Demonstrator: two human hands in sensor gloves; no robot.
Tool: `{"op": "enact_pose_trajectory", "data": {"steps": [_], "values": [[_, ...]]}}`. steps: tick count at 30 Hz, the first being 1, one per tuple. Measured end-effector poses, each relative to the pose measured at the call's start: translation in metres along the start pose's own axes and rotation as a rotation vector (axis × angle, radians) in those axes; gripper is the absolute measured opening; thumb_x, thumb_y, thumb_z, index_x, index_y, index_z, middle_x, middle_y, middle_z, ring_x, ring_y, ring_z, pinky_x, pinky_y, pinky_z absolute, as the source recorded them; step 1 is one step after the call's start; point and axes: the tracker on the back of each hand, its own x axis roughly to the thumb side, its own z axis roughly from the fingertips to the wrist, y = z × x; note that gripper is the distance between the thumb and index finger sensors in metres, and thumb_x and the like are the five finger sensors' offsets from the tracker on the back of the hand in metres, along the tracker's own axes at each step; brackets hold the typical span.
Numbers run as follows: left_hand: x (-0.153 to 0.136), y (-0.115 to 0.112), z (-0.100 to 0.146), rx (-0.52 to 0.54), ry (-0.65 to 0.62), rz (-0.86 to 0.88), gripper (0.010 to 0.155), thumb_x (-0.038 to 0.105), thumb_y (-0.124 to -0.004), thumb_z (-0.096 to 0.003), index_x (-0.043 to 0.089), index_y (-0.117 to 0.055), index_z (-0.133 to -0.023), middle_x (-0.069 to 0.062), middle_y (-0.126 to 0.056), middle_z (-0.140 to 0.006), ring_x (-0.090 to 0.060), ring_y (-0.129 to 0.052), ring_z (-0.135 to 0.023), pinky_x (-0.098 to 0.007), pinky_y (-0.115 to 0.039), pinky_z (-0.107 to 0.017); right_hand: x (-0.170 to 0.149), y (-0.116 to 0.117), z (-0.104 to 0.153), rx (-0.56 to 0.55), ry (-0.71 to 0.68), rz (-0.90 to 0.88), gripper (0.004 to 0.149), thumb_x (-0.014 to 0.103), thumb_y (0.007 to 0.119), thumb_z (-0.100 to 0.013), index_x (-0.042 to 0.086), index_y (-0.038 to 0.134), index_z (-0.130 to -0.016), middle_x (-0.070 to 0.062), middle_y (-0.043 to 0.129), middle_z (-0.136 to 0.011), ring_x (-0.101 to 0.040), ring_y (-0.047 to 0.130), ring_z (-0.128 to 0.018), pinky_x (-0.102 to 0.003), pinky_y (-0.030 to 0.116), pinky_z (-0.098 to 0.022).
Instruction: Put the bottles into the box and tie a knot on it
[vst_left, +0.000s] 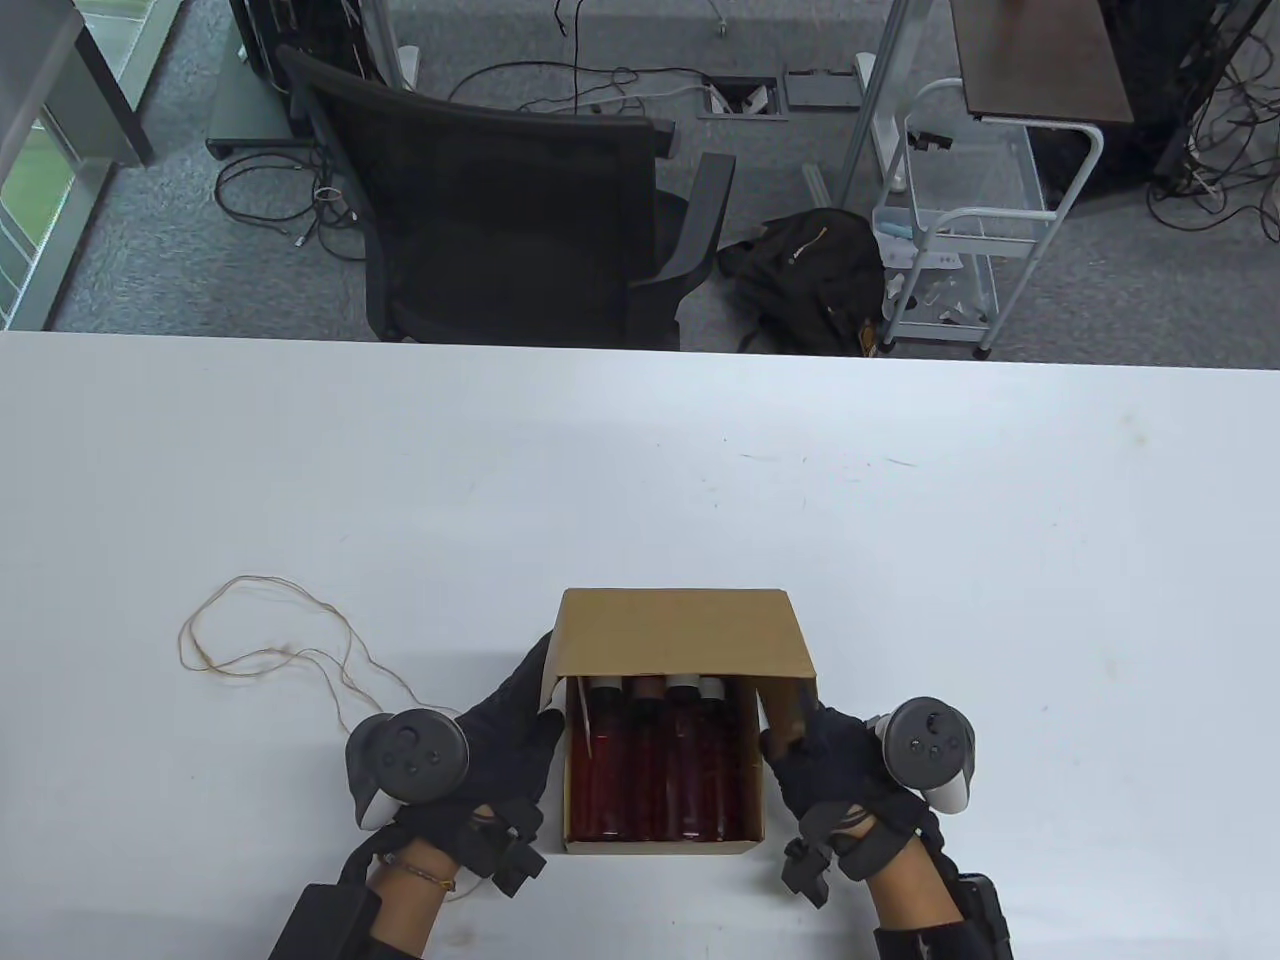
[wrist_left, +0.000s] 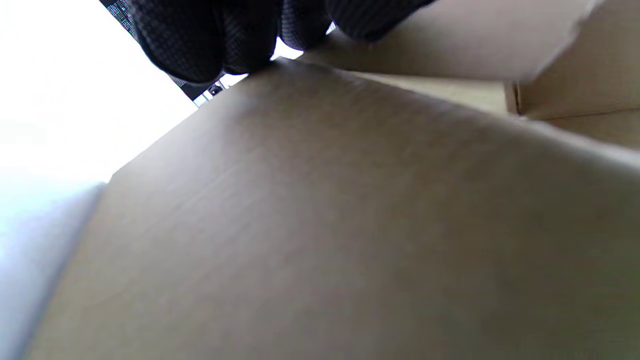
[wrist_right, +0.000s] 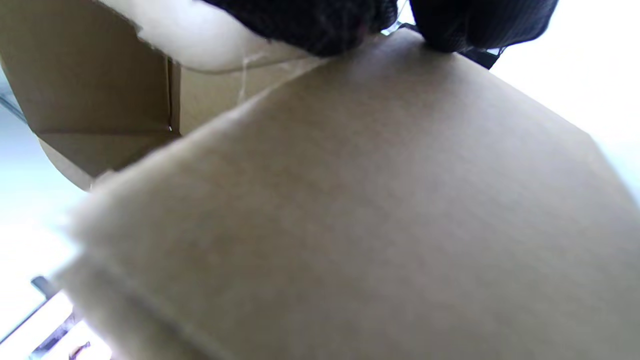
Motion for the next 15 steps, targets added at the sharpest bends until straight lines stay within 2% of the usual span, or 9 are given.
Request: {"op": "enact_pose_trajectory", "data": {"steps": [1, 3, 6, 9, 11, 13, 15], "values": [[0.0, 0.0, 0.0, 0.004, 0.001, 0.003, 0.068, 0.027, -0.07, -0.0523, 0.021, -0.041, -0.113, -0.015, -0.052, -0.124, -0.05, -0.073, -0.104, -0.056, -0.076, -0.069, 0.002, 0.0, 0.0, 0.004, -0.006, 0.018, 0.077, 0.006, 0.068, -0.044, 0.013, 0.019, -0.103, -0.029, 0.025, -0.109, -0.064, 0.043, -0.091, -0.07, 0.052, -0.064], [-0.002, 0.003, 0.0, 0.043, 0.028, 0.044, 0.062, 0.027, -0.069, -0.053, 0.022, -0.046, -0.111, -0.015, -0.059, -0.121, -0.05, -0.078, -0.101, -0.055, -0.079, -0.067, 0.003, -0.003, 0.002, -0.072, -0.031, 0.035, 0.072, 0.007, 0.068, -0.044, 0.012, 0.027, -0.104, -0.029, 0.035, -0.109, -0.063, 0.052, -0.089, -0.068, 0.058, -0.062], [-0.004, 0.006, 0.0, 0.054, 0.032, 0.119, 0.06, 0.037, -0.07, -0.054, 0.022, -0.053, -0.109, -0.015, -0.066, -0.119, -0.05, -0.082, -0.098, -0.055, -0.082, -0.063, -0.007, -0.004, 0.004, -0.116, 0.001, -0.155, 0.065, 0.012, 0.064, -0.048, 0.01, 0.034, -0.106, -0.026, 0.041, -0.11, -0.063, 0.053, -0.088, -0.069, 0.058, -0.061], [0.001, 0.004, -0.002, 0.013, 0.011, 0.046, 0.074, 0.039, -0.072, -0.0535, 0.017, -0.036, -0.114, -0.016, -0.062, -0.12, -0.052, -0.08, -0.098, -0.055, -0.082, -0.064, -0.008, -0.006, 0.003, -0.139, -0.002, -0.056, 0.068, 0.017, 0.068, -0.049, 0.018, 0.032, -0.107, -0.024, 0.048, -0.109, -0.059, 0.06, -0.087, -0.065, 0.064, -0.059], [0.007, 0.003, -0.004, -0.029, -0.017, -0.049, 0.08, 0.036, -0.074, -0.0535, 0.025, -0.025, -0.116, -0.017, -0.058, -0.122, -0.053, -0.078, -0.1, -0.057, -0.079, -0.065, -0.002, -0.004, 0.003, -0.13, -0.018, 0.057, 0.071, 0.017, 0.07, -0.049, 0.025, 0.03, -0.107, -0.025, 0.048, -0.109, -0.058, 0.062, -0.087, -0.065, 0.063, -0.06], [0.011, 0.003, -0.003, -0.048, -0.033, -0.132, 0.077, 0.032, -0.073, -0.0536, 0.03, -0.027, -0.116, -0.018, -0.056, -0.123, -0.053, -0.077, -0.101, -0.059, -0.077, -0.066, 0.001, -0.004, 0.003, -0.135, -0.022, 0.158, 0.071, 0.017, 0.072, -0.049, 0.026, 0.033, -0.107, -0.024, 0.05, -0.108, -0.055, 0.065, -0.087, -0.063, 0.065, -0.06], [0.012, 0.005, -0.002, -0.039, -0.033, -0.17, 0.075, 0.03, -0.075, -0.053, 0.031, -0.033, -0.116, -0.018, -0.059, -0.122, -0.051, -0.078, -0.102, -0.06, -0.076, -0.067, 0.003, -0.006, 0.004, -0.144, -0.024, 0.166, 0.069, 0.017, 0.074, -0.049, 0.025, 0.038, -0.107, -0.023, 0.053, -0.108, -0.052, 0.067, -0.088, -0.062, 0.065, -0.061]]}}
